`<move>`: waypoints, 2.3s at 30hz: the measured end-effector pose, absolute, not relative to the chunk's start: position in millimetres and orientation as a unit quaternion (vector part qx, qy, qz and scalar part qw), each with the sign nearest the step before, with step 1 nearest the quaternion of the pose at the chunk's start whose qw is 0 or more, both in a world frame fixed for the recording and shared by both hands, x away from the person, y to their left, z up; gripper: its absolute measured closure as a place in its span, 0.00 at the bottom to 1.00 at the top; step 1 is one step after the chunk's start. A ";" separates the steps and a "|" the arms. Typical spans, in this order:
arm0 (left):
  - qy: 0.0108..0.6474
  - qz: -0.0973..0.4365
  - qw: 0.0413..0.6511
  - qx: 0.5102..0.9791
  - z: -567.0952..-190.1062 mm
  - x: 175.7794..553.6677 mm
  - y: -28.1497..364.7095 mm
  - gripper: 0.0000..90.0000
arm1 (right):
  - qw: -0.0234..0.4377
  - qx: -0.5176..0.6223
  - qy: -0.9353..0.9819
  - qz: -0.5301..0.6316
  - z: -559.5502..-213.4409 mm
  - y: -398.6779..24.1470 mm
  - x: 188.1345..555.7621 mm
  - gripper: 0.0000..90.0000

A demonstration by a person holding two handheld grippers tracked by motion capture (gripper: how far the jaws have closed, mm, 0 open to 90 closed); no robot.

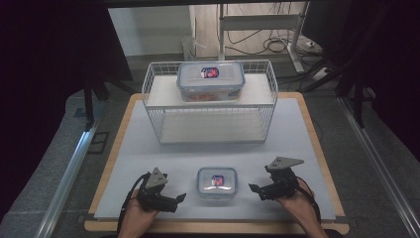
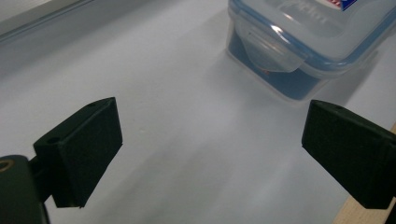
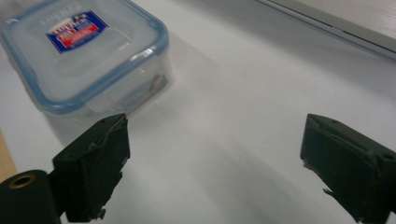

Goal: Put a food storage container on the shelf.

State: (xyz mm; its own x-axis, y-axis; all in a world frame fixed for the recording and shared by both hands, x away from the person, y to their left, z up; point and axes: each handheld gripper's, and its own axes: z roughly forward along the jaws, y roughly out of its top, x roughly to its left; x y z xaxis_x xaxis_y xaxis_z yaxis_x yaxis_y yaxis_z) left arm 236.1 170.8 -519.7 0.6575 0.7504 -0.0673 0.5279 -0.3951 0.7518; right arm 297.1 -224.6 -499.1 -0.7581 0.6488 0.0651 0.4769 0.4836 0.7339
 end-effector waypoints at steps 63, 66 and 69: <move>0.391 -0.103 0.489 0.773 -525.7 270.3 143.6 0.56 | -0.095 0.347 0.828 0.430 -501.0 -185.7 298.9 0.61; 0.393 -0.109 0.496 0.767 -527.3 269.9 145.6 0.58 | -0.111 0.352 0.820 0.437 -505.0 -188.4 298.5 0.61; 0.394 -0.110 0.500 0.763 -528.0 268.4 146.4 0.59 | -0.122 0.356 0.814 0.442 -507.3 -190.0 298.1 0.61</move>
State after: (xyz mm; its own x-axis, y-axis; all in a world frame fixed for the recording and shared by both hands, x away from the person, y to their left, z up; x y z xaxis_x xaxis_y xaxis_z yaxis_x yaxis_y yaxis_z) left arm 268.4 146.4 -528.0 0.6653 0.4911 -0.5623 0.7114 -0.1888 0.6769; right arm 298.1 -190.0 -507.3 -0.7161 0.4725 0.5137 0.6881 0.3545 0.6331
